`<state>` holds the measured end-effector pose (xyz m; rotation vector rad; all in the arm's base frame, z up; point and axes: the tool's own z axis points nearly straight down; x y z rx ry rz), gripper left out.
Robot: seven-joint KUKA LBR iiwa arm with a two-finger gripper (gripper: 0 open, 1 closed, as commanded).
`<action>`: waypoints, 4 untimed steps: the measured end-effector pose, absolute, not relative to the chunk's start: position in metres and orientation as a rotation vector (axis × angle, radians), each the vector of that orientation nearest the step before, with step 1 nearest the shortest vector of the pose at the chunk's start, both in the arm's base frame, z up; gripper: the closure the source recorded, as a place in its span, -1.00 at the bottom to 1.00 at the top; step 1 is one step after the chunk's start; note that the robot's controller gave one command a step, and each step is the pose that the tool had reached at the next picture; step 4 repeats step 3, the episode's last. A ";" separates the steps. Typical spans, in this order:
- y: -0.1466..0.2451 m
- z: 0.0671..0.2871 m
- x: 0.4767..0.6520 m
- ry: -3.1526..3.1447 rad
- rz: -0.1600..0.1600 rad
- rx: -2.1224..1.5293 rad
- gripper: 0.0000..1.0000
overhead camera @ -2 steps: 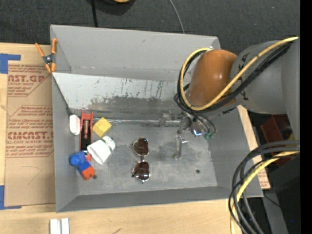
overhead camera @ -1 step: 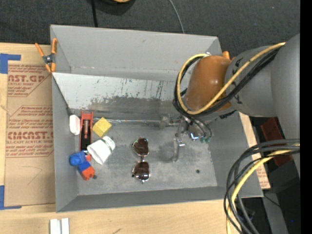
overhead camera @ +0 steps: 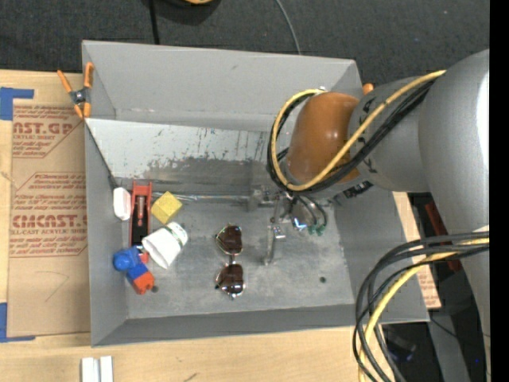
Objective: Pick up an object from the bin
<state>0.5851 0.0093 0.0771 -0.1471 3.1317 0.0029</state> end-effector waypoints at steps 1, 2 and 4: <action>0.052 0.073 0.585 3.128 -0.001 -0.190 -1.00; 0.121 0.071 0.585 3.130 0.001 -0.174 1.00; 0.116 0.071 0.585 3.130 0.000 -0.181 1.00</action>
Offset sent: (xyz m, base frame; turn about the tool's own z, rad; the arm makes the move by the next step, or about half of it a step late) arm 0.0011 0.0501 -0.0071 -0.0724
